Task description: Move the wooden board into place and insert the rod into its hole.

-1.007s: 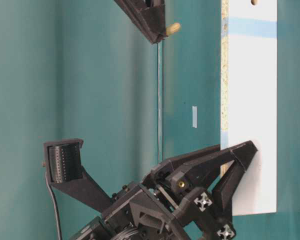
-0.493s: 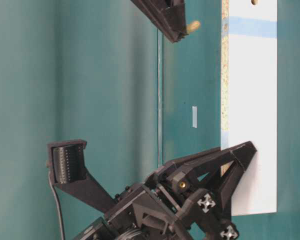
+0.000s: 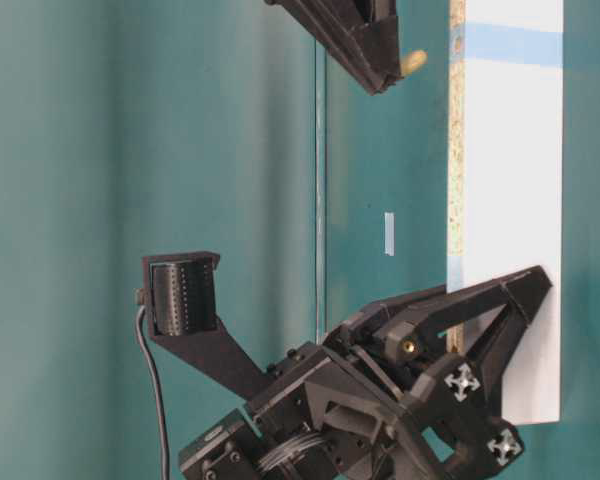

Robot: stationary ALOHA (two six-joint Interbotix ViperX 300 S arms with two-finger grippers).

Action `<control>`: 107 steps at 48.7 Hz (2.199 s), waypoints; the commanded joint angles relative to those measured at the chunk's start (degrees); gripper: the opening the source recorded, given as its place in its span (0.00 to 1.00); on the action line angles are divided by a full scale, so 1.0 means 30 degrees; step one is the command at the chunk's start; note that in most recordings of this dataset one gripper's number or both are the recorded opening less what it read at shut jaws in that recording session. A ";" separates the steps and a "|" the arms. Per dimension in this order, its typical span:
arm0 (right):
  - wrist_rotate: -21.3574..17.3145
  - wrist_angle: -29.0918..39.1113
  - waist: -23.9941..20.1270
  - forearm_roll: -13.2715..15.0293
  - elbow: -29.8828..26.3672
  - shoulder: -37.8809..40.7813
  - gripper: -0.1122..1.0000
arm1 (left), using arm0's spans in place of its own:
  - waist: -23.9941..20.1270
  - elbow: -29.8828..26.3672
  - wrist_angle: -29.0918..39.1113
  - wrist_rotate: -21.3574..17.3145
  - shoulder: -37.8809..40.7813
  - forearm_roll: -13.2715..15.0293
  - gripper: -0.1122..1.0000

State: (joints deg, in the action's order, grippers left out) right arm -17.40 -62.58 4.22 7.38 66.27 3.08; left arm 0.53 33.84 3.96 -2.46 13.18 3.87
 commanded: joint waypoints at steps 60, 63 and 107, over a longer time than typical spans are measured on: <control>0.1025 -0.4189 -0.1436 -0.2168 0.0205 0.2607 0.20 | 0.0117 -0.0088 0.0762 0.1084 -0.0410 0.0000 0.32; 0.1025 -0.4189 -0.1465 -0.2168 0.0176 0.2637 0.20 | 0.0117 -0.0117 0.0762 0.1084 -0.0410 0.0000 0.32; 0.0996 -0.2695 -0.2285 -0.3193 0.0820 0.2637 0.20 | 0.0117 -0.0117 0.0762 0.1084 -0.0498 0.0000 0.32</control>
State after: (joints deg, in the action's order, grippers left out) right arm -14.33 -70.75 -2.11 -1.67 68.73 11.60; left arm 0.70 33.93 6.15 0.18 13.18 3.87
